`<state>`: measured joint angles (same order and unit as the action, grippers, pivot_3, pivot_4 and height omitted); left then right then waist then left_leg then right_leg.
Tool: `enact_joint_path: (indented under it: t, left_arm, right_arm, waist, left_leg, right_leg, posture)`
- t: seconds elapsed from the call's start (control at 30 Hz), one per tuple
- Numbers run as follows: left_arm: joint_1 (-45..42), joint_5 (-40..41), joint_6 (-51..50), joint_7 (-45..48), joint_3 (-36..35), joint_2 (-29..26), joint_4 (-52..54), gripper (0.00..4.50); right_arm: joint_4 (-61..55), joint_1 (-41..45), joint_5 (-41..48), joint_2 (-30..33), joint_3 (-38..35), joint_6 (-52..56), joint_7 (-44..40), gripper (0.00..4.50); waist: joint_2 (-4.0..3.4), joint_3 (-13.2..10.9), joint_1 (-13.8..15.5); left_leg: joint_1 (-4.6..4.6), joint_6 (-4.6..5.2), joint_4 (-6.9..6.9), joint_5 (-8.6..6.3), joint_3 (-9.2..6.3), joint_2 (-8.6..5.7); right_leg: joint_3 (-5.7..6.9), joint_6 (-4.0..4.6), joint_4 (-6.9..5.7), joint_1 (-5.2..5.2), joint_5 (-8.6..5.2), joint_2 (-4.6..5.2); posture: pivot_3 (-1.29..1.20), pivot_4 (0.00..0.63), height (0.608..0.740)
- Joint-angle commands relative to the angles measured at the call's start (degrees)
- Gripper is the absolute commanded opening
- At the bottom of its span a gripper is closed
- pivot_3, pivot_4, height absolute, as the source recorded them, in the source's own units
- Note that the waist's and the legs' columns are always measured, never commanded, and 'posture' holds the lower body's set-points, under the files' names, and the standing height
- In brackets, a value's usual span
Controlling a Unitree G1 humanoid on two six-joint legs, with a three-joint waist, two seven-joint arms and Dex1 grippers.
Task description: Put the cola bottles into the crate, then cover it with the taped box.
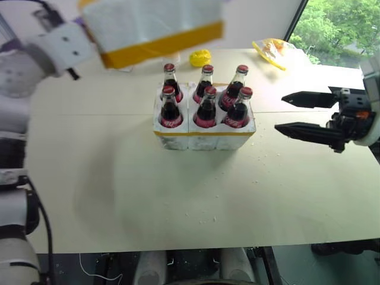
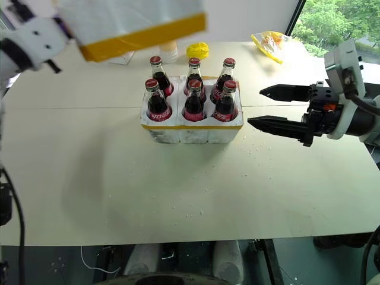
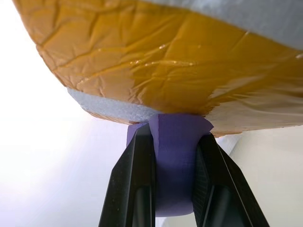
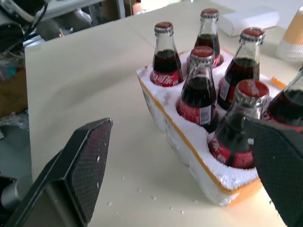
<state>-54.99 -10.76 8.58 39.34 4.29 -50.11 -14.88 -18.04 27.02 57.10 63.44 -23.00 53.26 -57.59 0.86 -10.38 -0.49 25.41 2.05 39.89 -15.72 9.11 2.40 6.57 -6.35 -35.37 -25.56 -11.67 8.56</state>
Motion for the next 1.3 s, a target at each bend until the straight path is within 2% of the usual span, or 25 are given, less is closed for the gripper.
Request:
enact_joint_path:
  t: [0.03, 0.2, 0.4, 0.73, 0.77, 0.83, 1.0, 1.13, 1.23, 1.3]
  left_arm:
    - [-3.10, 1.74, -0.86, 3.01, 0.65, 1.62, 5.03, 0.38]
    - [-4.32, 0.28, 2.82, 5.00, 3.07, 3.87, 4.32, 0.38]
    - [-3.61, -4.18, 8.79, 4.47, 4.00, 1.76, 1.53, 0.38]
    - [1.55, -7.12, 8.15, 3.18, 3.22, 1.52, 5.52, 0.38]
    - [2.23, -7.16, 7.71, 3.01, 3.12, 1.79, 6.36, 1.18]
    - [3.65, -7.06, 6.68, 3.14, 2.88, 1.99, 7.90, 1.78]
    - [8.37, -6.33, 3.43, 4.48, 1.47, 0.51, 11.73, 4.44]
    - [13.34, -0.32, -2.14, 8.35, -2.67, -1.63, 15.36, 4.48]
    - [18.64, 13.80, -14.16, 16.44, -8.68, -2.89, 21.11, 4.48]
    - [21.84, 26.41, -27.95, 22.15, -14.26, -4.37, 24.49, 4.48]
  right_arm:
    - [-1.61, -0.46, 0.49, -0.24, -2.90, -1.08, 0.95, 4.50]
    - [-2.16, -1.21, 1.09, -0.60, -3.72, -0.96, 2.42, 4.50]
    - [-3.28, -2.54, 2.14, -0.96, -5.05, -0.51, 4.01, 4.50]
    - [-2.15, -0.83, 2.40, -1.37, -3.65, -1.13, 5.09, 4.50]
    - [-1.77, -0.39, 2.19, -1.40, -3.29, -1.25, 5.05, 4.50]
    - [-1.40, 0.02, 1.83, -1.49, -2.82, -1.44, 4.90, 4.50]
    - [-0.98, -0.25, 0.79, -1.27, -2.02, -2.27, 3.84, 4.50]
    - [-0.15, -0.43, -0.02, -1.00, -2.03, -2.72, 3.14, 4.50]
    - [0.21, -1.34, -0.68, -0.73, -2.42, -2.79, 2.36, 4.50]
    - [0.60, -2.44, -1.25, -0.41, -2.85, -2.90, 1.32, 4.50]
  waist:
    - [0.00, 0.00, -0.01]
    - [0.00, 0.00, -0.11]
    - [0.00, 0.00, 0.06]
    - [0.00, 0.00, 0.15]
    - [0.00, 0.00, 0.15]
    - [0.00, 0.00, 0.17]
    - [-0.01, 0.00, 0.10]
    - [-0.01, 0.00, -0.12]
    - [-0.01, 0.00, -0.13]
    - [-0.01, 0.00, -0.09]
  left_leg:
    - [0.00, 0.00, 0.02, 0.00, -0.01, 0.00]
    - [-0.05, 0.00, 0.06, 0.00, -0.03, 0.01]
    - [-0.04, 0.03, 0.10, -0.01, -0.06, 0.02]
    - [-0.04, 0.08, 0.13, -0.04, -0.09, 0.02]
    - [-0.04, 0.07, 0.13, -0.04, -0.09, 0.02]
    - [-0.04, 0.08, 0.14, -0.04, -0.09, 0.03]
    - [-0.04, 0.08, 0.14, -0.04, -0.10, 0.04]
    - [-0.04, 0.08, 0.13, -0.04, -0.10, 0.10]
    - [-0.05, 0.08, 0.13, -0.04, -0.10, 0.22]
    - [-0.05, 0.08, 0.14, -0.04, -0.16, 0.23]
  right_leg:
    - [0.00, 0.00, 0.00, 0.01, 0.00, 0.00]
    - [0.00, -0.01, -0.05, 0.05, 0.00, -0.01]
    - [0.00, -0.01, -0.05, 0.08, 0.01, 0.00]
    - [0.00, -0.01, -0.05, 0.11, 0.01, 0.01]
    - [0.00, -0.01, -0.05, 0.11, 0.01, 0.01]
    - [0.00, -0.01, -0.05, 0.11, 0.01, 0.01]
    - [0.00, -0.01, -0.04, 0.12, 0.01, 0.01]
    - [0.00, -0.01, -0.04, 0.11, 0.01, 0.00]
    - [0.00, -0.01, -0.06, 0.11, 0.01, 0.00]
    - [0.00, -0.01, -0.06, 0.11, 0.01, 0.00]
  posture:
    - [0.00, 0.150, 0.740]
    - [0.00, 0.150, 0.740]
    - [0.00, 0.150, 0.740]
    - [0.00, 0.150, 0.740]
    - [0.00, 0.150, 0.740]
    - [0.00, 0.150, 0.740]
    - [0.00, 0.150, 0.740]
    - [0.00, 0.150, 0.740]
    - [0.00, 0.150, 0.740]
    - [0.00, 0.150, 0.740]
